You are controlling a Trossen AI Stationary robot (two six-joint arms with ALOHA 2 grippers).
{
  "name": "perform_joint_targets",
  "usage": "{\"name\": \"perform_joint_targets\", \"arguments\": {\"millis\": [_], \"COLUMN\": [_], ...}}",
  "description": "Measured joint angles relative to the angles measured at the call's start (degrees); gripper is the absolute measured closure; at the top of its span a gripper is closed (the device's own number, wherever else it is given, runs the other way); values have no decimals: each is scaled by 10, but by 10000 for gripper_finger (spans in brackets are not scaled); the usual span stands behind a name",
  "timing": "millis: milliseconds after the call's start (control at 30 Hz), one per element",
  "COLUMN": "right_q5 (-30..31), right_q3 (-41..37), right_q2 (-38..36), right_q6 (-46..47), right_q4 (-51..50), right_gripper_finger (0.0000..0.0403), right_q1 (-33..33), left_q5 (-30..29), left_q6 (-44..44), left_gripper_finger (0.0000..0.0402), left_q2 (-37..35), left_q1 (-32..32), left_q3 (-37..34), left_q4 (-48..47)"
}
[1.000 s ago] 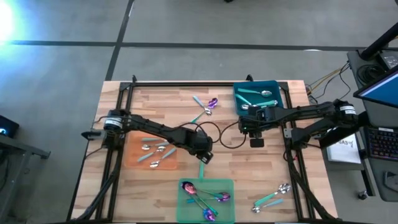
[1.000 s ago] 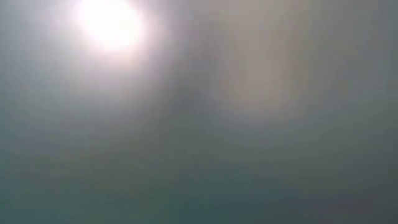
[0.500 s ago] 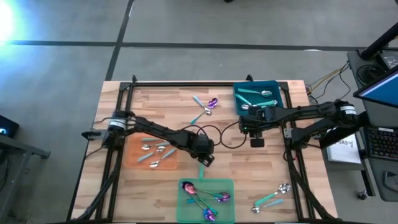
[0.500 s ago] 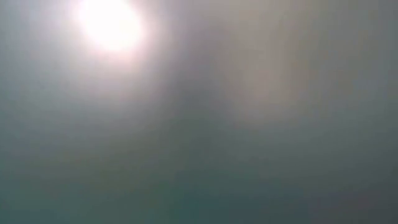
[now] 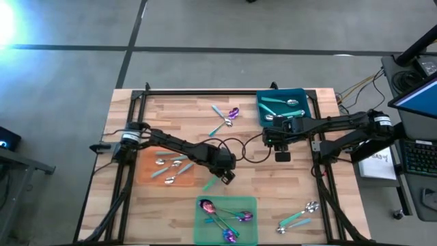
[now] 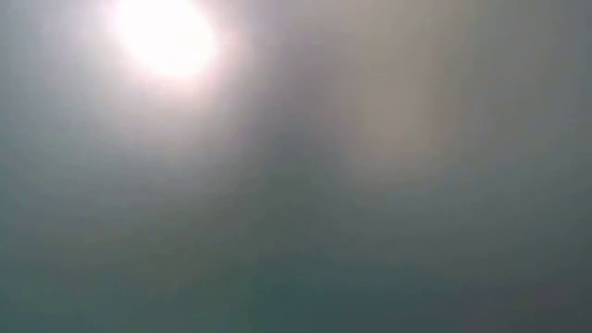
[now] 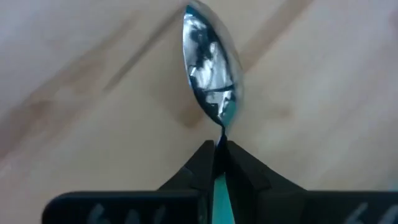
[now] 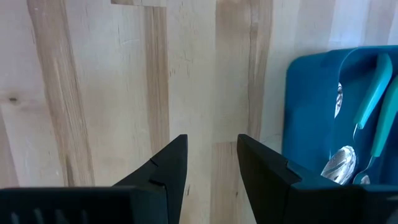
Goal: Sort silverware by color (type)
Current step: Put the top green spoon into the blue bin
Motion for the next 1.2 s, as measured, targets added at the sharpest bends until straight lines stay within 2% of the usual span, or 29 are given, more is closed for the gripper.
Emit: {"name": "perform_joint_targets", "arguments": {"millis": [100,233,400,533,667,800,900,1000,1100,1200], "right_q5": [0,0,0,0,-1,-2,-11,-56,-65,-59], "right_q3": [0,0,-1,-22,-65,-128,-183,-223,-237,-239], "right_q2": [0,0,-16,-42,-79,-115,-129,-125,-112,-95], "right_q6": [0,3,17,45,74,110,128,143,155,156], "right_q4": [-2,-18,-19,36,129,315,500,647,723,765], "right_gripper_finger": [273,273,273,273,273,273,273,267,249,225], "right_q1": [0,0,0,-1,0,0,0,0,0,-1], "left_q5": [16,4,-63,-130,-192,-246,-242,-241,-239,-227], "left_q6": [30,94,172,214,247,276,305,346,371,381], "left_gripper_finger": [392,401,401,401,401,401,401,401,401,401], "left_q2": [-1,-6,-23,-57,-106,-158,-192,-216,-225,-228], "left_q1": [6,15,30,35,35,35,36,36,36,36], "left_q3": [11,55,116,130,103,42,-22,-88,-143,-180], "left_q4": [-8,-67,-124,-96,-42,70,230,387,514,598]}}
